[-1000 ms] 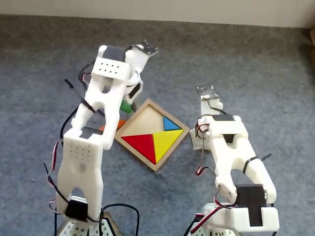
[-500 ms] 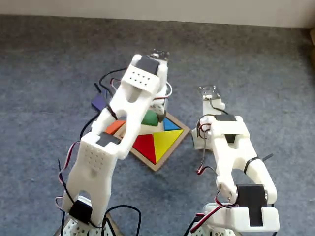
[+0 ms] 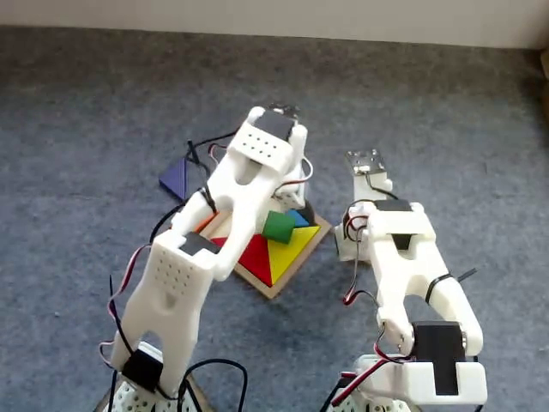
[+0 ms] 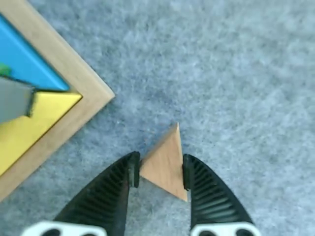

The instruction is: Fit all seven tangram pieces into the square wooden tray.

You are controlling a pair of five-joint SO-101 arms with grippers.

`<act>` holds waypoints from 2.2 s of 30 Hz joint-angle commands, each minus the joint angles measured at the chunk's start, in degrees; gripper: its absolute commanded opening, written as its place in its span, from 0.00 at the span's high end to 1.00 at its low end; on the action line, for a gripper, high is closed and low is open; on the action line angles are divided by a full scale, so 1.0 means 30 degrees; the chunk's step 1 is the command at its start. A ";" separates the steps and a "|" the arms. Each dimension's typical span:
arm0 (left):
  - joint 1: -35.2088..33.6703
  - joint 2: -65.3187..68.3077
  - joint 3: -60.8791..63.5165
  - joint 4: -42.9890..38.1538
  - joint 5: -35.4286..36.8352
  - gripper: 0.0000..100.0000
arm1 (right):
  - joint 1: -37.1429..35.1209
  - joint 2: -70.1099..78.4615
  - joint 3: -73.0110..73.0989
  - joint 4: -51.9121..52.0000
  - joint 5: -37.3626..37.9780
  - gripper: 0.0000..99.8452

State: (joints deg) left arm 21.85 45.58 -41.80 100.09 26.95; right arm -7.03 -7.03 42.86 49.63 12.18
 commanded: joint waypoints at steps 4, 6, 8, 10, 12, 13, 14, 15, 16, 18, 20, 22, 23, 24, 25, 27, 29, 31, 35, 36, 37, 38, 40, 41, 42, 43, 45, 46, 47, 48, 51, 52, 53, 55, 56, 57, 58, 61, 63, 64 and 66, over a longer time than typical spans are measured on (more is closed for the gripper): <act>-0.0835 -0.2242 0.0571 0.0264 0.0205 0.73 | 0.0220 -0.0044 -0.0103 -0.0249 0.0000 0.93; -0.0777 -0.1949 0.1070 0.0205 0.0176 0.76 | 0.0220 -0.0044 -0.0103 -0.0249 0.0000 0.93; -0.0806 -0.1451 0.1333 0.0176 0.0088 0.77 | 0.0220 -0.0044 -0.0103 -0.0249 0.0000 0.93; -0.0835 -0.0864 0.1333 0.0176 -0.0996 0.77 | 0.0220 -0.0044 -0.0103 -0.0249 0.0000 0.93; -0.0835 -0.0220 0.1304 0.0117 -0.2051 0.77 | 0.0220 -0.0044 -0.0103 -0.0249 0.0000 0.93; -0.0864 0.0103 0.1304 0.0117 -0.2432 0.77 | 0.0220 -0.0044 -0.0103 -0.0249 0.0000 0.93; -0.0923 0.0337 0.1275 0.0117 -0.2549 0.77 | 0.0220 -0.0044 -0.0103 -0.0249 0.0000 0.93; -0.1099 0.0542 0.1275 0.0117 -0.2491 0.77 | 0.0220 -0.0044 -0.0103 -0.0249 0.0000 0.93; -0.1275 0.0659 0.1158 0.0088 -0.2520 0.77 | 0.0220 -0.0044 -0.0103 -0.0249 0.0000 0.93; -0.1685 0.0777 0.0601 0.0088 -0.2491 0.77 | 0.0220 -0.0044 -0.0103 -0.0249 0.0000 0.93; -0.2183 0.0777 0.0220 0.0088 -0.2491 0.77 | 0.0220 -0.0044 -0.0103 -0.0249 0.0000 0.93; -0.2447 0.0777 0.0044 0.0088 -0.2462 0.77 | 0.0220 -0.0044 -0.0103 -0.0249 0.0000 0.93; -0.2535 0.0777 -0.0015 0.0088 -0.2462 0.77 | 0.0220 -0.0044 -0.0103 -0.0249 0.0000 0.93; -0.2593 0.0777 -0.0015 0.0088 -0.2462 0.77 | 0.0220 -0.0044 -0.0103 -0.0249 0.0000 0.93; -0.2593 0.0777 -0.0044 -0.0059 -0.2462 0.77 | 0.0220 -0.0044 -0.0103 -0.0249 0.0000 0.93; -0.2593 0.0806 -0.0015 -0.0498 -0.2462 0.77 | 0.0220 -0.0044 -0.0103 -0.0249 0.0000 0.93; -0.2593 0.0806 -0.0015 -0.0908 -0.2462 0.77 | 0.0220 -0.0044 -0.0103 -0.0249 0.0000 0.93; -0.2535 0.0806 -0.0015 -0.1055 -0.2462 0.77 | 0.0220 -0.0044 -0.0103 -0.0249 0.0000 0.93; -0.2271 0.0777 -0.0044 -0.0996 -0.2432 0.77 | 0.0220 -0.0044 -0.0103 -0.0249 0.0000 0.93; -0.2125 0.0777 -0.0044 -0.0967 -0.2432 0.77 | 0.0220 -0.0044 -0.0103 -0.0249 0.0000 0.93; -0.2007 0.0777 -0.0015 -0.0967 -0.2432 0.77 | 0.0220 -0.0044 -0.0103 -0.0249 0.0000 0.93; -0.1744 0.0777 -0.0015 -0.0967 -0.2432 0.77 | 0.0220 -0.0044 -0.0103 -0.0249 0.0000 0.93; -0.1245 0.0777 -0.0015 -0.0967 -0.2462 0.77 | 0.0220 -0.0044 -0.0103 -0.0249 0.0000 0.93; -0.0982 0.0777 -0.0015 -0.0967 -0.2462 0.77 | 0.0220 -0.0044 -0.0103 -0.0249 0.0000 0.93; -0.0718 0.0777 -0.0015 -0.0967 -0.2520 0.77 | 0.0220 -0.0044 -0.0103 -0.0249 0.0000 0.93; -0.0454 0.0777 -0.0015 -0.0967 -0.2579 0.77 | 0.0220 -0.0044 -0.0103 -0.0249 0.0000 0.93; -0.0015 0.0777 -0.0015 -0.0967 -0.2637 0.77 | 0.0220 -0.0044 -0.0103 -0.0249 0.0000 0.93; 0.0190 0.0777 -0.0015 -0.0967 -0.2667 0.77 | 0.0220 -0.0044 -0.0103 -0.0249 0.0000 0.93; 0.0337 0.0777 -0.0015 -0.0967 -0.2901 0.77 | 0.0220 -0.0044 -0.0103 -0.0249 0.0000 0.93; 0.0484 0.0747 -0.0015 -0.0967 -0.3516 0.77 | 0.0220 -0.0044 -0.0103 -0.0249 0.0000 0.93; 0.0806 0.0689 -0.0015 -0.0938 -0.5187 0.77 | 0.0220 -0.0044 -0.0103 -0.0249 0.0000 0.93; 0.0835 0.0659 -0.0015 -0.0821 -0.5187 0.77 | 0.0220 -0.0044 -0.0103 -0.0249 0.0000 0.93; 0.0835 0.0659 -0.0073 -0.0557 -0.5216 0.77 | 0.0220 -0.0044 -0.0103 -0.0249 0.0000 0.93; 0.0864 0.0513 -0.0190 -0.0264 -0.5216 0.77 | 0.0220 -0.0044 -0.0103 -0.0249 0.0000 0.93; 0.0806 0.0249 -0.0366 -0.0088 -0.5216 0.77 | 0.0220 -0.0044 -0.0103 -0.0249 0.0000 0.93; 0.0718 -0.0103 -0.0454 0.0059 -0.5216 0.77 | 0.0220 -0.0044 -0.0103 -0.0249 0.0000 0.93; 0.0659 -0.0513 -0.0396 0.0117 -0.5216 0.77 | 0.0220 -0.0044 -0.0103 -0.0249 0.0000 0.93; -0.0015 -0.2125 -0.0396 0.0176 -0.5216 0.77 | 0.0220 -0.0044 -0.0103 -0.0249 0.0000 0.93; -0.0571 -0.3179 -0.0132 0.0176 -0.5216 0.77 | 0.0220 -0.0044 -0.0103 -0.0249 0.0000 0.93; -0.0835 -0.3766 0.0190 0.0176 -0.5216 0.77 | 0.0220 -0.0044 -0.0103 -0.0249 0.0000 0.93; -0.1333 -0.5084 0.1216 0.0176 -0.5245 0.77 | 0.0220 -0.0190 -0.0103 -0.0249 0.0000 0.93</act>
State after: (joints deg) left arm 21.76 40.04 -40.75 99.65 11.82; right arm -7.03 -7.03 42.86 49.63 12.18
